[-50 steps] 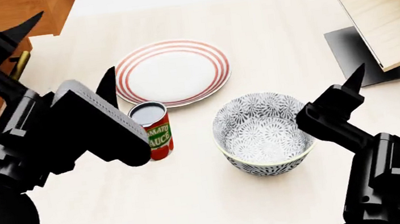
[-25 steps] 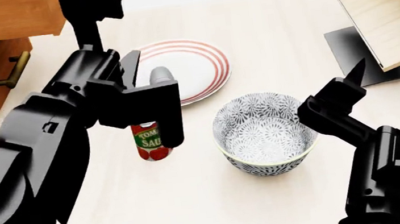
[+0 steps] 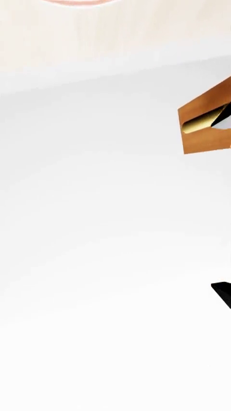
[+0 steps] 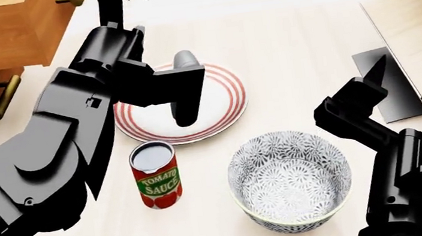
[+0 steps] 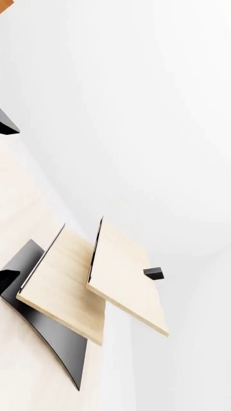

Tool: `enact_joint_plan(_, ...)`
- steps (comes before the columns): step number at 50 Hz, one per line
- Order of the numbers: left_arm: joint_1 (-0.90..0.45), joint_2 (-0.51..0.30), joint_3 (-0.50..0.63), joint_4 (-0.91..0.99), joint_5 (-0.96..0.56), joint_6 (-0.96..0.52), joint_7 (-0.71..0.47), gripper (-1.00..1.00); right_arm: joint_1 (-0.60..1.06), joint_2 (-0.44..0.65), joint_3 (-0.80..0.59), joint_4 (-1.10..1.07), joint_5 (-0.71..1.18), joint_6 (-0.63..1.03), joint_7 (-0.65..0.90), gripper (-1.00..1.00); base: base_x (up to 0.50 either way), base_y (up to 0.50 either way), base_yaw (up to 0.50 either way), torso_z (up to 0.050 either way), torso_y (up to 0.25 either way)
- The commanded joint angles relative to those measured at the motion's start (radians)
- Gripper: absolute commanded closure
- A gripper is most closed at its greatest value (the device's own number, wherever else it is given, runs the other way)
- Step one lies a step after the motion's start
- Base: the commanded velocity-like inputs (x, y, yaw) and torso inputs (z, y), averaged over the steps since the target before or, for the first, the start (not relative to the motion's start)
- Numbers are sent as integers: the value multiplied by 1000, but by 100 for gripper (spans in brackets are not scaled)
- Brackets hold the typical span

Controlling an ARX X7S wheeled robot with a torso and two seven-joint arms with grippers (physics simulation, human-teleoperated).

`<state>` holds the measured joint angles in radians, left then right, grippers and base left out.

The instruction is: Close the top drawer of the cabinet.

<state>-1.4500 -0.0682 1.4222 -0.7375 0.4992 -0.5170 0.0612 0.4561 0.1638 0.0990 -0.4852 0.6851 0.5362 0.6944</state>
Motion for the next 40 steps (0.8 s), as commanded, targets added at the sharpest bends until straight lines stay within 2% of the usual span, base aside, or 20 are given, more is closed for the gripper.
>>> enact_joint_plan(1, 7, 53, -37, -80, -58, -15, 31, -100, 4, 7, -4, -3, 8, -5, 7, -100, 500, 0, 0, 0, 0)
enact_joint_plan(5, 20, 52, -47, -74, -83, -28, 59, -100, 3, 11, -4, -11, 11, -4, 13, -100, 500, 0, 0, 0, 0)
enact_joint_plan(10, 38, 66, -71, -109, -122, -23, 23, -100, 5, 12, -2, -14, 9, -3, 30, -100, 448, 0, 0, 0, 0)
enact_joint_plan(22, 62, 62, -36, -137, -185, -27, 8, -100, 5, 19, -4, -18, 31, 3, 37, -100, 82, 0, 0, 0, 0)
enact_joint_plan(30, 71, 67, -2, -166, -228, -22, -13, -100, 3, 24, -3, -17, 25, -4, 48, -100, 485, 0, 0, 0, 0)
enact_joint_plan(34, 55, 68, 45, -183, -298, -27, -58, -100, 2, 25, -4, -11, 25, -10, 47, -100, 447, 0, 0, 0, 0)
enact_joint_plan(40, 46, 68, 90, -208, -407, -61, -164, -100, 8, 28, -10, -11, 31, -7, 49, -100, 0, 0, 0, 0, 3)
